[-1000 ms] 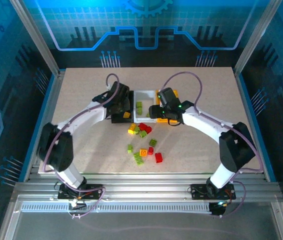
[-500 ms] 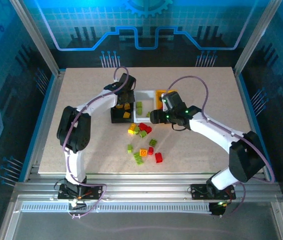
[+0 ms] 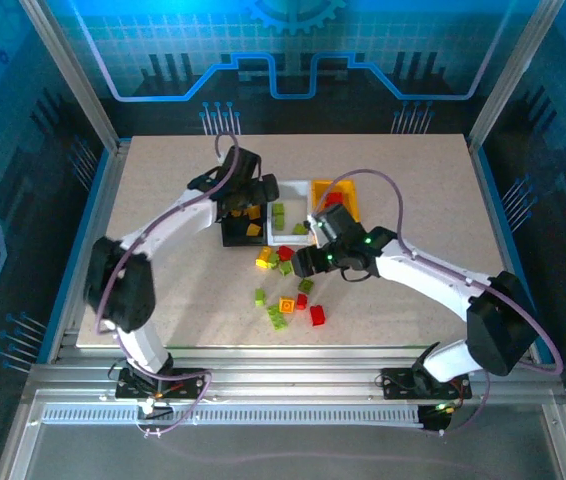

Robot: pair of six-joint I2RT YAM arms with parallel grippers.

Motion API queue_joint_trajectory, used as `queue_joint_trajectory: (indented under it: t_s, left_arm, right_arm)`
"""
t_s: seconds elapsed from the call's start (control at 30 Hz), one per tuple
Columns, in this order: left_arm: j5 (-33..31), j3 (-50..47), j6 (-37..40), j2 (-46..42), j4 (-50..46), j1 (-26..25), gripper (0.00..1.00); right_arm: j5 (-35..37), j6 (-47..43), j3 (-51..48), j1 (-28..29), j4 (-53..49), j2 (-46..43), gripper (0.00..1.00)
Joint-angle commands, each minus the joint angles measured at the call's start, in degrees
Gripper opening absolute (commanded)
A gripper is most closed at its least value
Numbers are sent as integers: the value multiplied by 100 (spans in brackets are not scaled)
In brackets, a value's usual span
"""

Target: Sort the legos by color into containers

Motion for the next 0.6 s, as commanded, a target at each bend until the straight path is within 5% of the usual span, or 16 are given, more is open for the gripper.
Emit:
queue_joint_trajectory:
  t_s: [0.0, 0.23, 0.57]
  left_arm:
    - [258, -542, -122, -869, 313, -365, 99]
    - [-120, -2050, -298, -2260, 410, -1107, 99]
    - [-169, -3282, -682, -3524, 222, -1208, 99]
  right_arm:
    - [324, -101, -146, 310, -300, 95, 75]
    - [876, 994, -110, 437, -14, 669, 77]
    - [1510, 1845, 492, 676, -219, 1814, 76]
